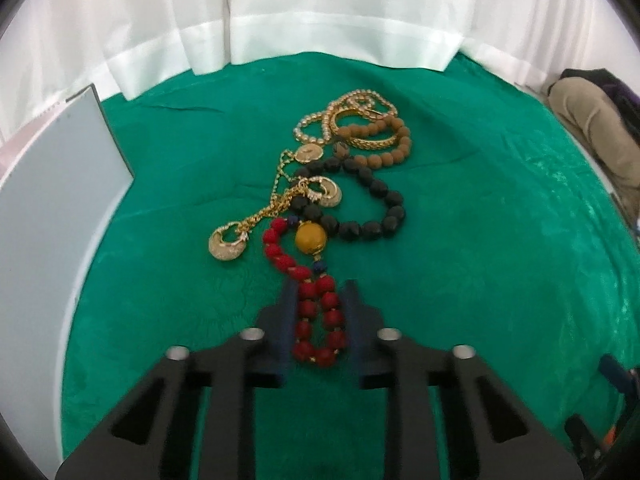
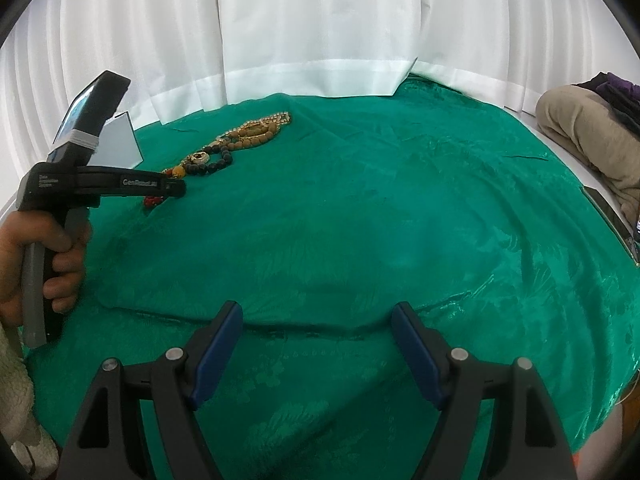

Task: Organize jewelry

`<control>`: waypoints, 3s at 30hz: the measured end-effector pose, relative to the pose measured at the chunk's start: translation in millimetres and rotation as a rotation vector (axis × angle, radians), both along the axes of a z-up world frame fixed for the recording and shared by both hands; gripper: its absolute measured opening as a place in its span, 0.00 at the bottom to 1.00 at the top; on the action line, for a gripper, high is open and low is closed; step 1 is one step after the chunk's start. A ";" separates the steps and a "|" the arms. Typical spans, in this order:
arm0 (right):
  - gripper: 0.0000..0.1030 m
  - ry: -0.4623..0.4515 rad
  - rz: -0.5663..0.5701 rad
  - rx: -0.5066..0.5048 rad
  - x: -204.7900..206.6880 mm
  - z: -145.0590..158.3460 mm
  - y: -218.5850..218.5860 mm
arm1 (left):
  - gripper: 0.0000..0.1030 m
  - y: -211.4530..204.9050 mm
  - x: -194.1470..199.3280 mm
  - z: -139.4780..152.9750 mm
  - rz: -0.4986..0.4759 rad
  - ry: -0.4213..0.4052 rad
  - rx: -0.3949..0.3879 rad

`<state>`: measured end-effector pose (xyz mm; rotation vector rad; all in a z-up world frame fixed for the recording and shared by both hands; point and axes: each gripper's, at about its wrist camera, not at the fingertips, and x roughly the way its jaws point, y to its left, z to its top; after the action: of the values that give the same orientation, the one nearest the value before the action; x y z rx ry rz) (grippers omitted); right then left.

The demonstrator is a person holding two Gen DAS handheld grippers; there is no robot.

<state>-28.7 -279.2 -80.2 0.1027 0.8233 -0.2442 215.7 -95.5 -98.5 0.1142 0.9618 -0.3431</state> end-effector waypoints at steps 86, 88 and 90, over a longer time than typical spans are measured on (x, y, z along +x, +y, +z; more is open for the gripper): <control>0.02 0.506 0.550 0.036 336.4 -13.1 118.7 | 0.15 147.9 -109.6 39.7 0.248 0.123 -0.447; 0.02 0.450 0.532 0.113 326.6 4.3 108.7 | 0.15 148.3 -112.4 46.4 0.249 0.111 -0.455; 0.02 0.400 0.524 0.171 316.1 22.2 100.6 | 0.15 149.6 -115.4 54.0 0.251 0.102 -0.459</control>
<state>287.4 -178.6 -58.0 -0.0055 1.2359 0.3119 100.3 54.1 -44.5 -0.4430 0.9635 -0.3313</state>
